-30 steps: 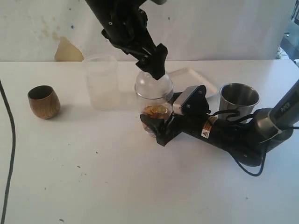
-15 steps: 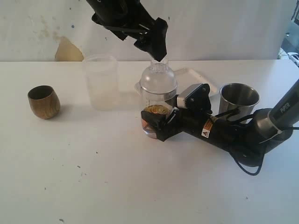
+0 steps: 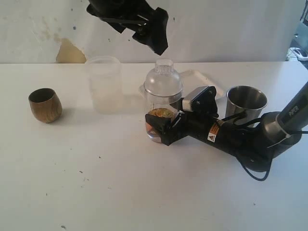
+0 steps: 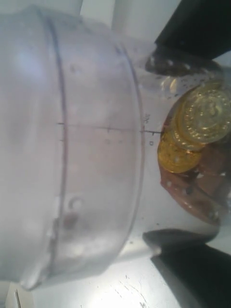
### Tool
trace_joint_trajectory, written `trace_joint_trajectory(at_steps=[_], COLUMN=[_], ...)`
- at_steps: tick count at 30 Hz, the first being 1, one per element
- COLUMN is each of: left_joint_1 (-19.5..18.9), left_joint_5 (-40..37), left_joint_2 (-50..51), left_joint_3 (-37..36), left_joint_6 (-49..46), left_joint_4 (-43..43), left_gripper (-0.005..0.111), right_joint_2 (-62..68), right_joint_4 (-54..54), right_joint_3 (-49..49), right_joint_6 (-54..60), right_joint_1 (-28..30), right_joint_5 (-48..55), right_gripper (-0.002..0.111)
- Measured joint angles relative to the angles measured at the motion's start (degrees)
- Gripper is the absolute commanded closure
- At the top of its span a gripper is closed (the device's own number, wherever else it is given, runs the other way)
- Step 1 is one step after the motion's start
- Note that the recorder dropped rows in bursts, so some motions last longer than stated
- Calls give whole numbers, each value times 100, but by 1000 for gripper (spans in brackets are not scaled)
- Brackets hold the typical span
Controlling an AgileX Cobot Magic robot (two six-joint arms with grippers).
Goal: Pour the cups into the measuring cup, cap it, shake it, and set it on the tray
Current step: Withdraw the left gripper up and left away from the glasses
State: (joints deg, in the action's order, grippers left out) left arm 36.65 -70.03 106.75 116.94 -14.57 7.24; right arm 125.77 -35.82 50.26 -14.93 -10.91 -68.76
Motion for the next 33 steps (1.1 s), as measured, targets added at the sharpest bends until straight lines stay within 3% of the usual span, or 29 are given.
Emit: trace_joint_trajectory(at_steps=[8, 21, 25, 29, 33], left_joint_1=[0, -49, -329, -763, -1443], left_joint_5=[0, -10, -10, 0, 11], left_joint_2=[0, -169, -508, -960, -1378], left_joint_3=[0, -3, -145, -731, -1582], left_joint_6=[65, 192, 260, 353, 558], left_joint_4=[-45, -126, -89, -89, -144], left_gripper=[2, 2, 2, 2, 2], right_joint_2=[0, 0, 0, 0, 0], right_joint_4=[0, 0, 0, 0, -10], right_joint_3=[0, 0, 0, 0, 0], right_joint_6=[-7, -7, -7, -7, -7], right_joint_1=[0, 0, 0, 0, 0], right_joint_5=[0, -11, -11, -11, -11], right_gripper=[64, 64, 64, 64, 64])
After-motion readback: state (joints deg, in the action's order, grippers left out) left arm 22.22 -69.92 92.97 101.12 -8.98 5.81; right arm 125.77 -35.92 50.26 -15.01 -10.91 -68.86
